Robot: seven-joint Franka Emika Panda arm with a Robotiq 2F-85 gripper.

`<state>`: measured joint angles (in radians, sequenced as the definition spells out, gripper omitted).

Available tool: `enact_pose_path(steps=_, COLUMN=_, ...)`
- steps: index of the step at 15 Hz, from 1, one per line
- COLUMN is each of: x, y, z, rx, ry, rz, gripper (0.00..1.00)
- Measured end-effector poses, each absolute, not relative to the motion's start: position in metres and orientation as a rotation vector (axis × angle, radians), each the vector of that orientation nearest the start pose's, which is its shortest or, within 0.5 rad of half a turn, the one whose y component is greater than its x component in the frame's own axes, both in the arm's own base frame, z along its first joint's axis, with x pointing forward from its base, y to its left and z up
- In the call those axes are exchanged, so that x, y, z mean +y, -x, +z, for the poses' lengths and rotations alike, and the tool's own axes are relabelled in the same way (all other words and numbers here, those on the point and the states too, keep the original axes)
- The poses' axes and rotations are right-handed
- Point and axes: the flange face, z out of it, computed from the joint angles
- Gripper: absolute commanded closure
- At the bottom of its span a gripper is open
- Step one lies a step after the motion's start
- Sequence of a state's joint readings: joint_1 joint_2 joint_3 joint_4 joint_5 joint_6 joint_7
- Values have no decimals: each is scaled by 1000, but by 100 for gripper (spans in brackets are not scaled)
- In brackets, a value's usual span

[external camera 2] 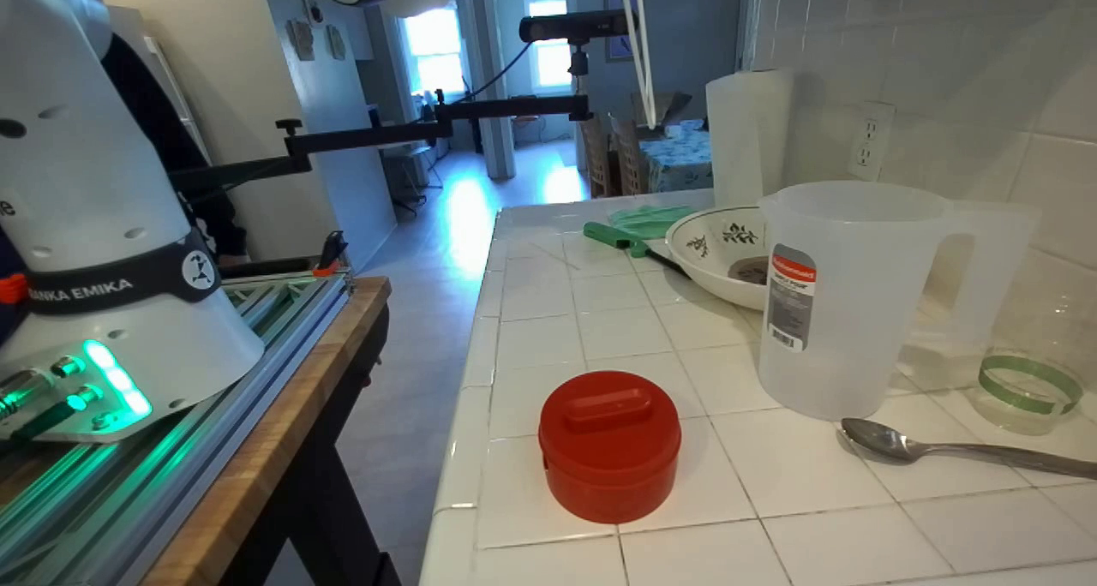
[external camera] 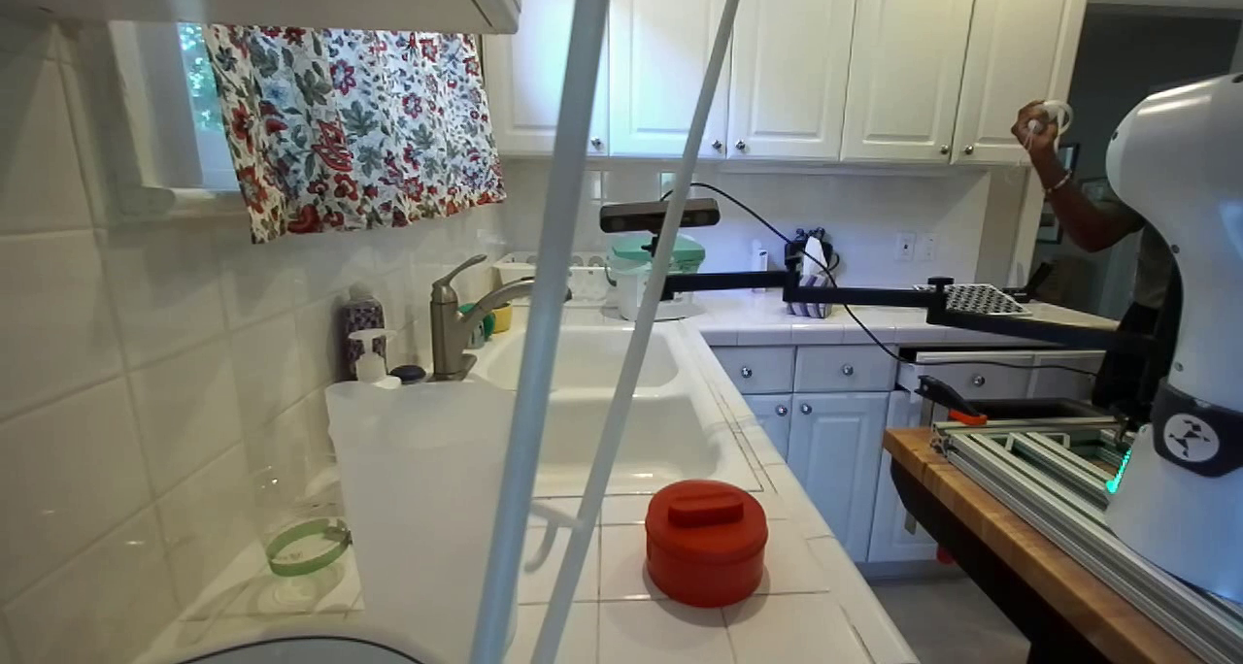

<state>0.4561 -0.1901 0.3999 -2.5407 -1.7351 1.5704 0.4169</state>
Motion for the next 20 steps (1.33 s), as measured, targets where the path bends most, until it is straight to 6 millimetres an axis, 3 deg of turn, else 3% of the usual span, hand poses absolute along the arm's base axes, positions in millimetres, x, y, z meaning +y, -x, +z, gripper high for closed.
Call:
enact_pose_path(steps=10, x=235, y=-368, z=393, rx=863, ry=-1110, rz=440, gripper=98)
enact_pose_path(steps=20, x=234, y=-383, z=400, rx=897, ry=-1089, rz=480, gripper=98)
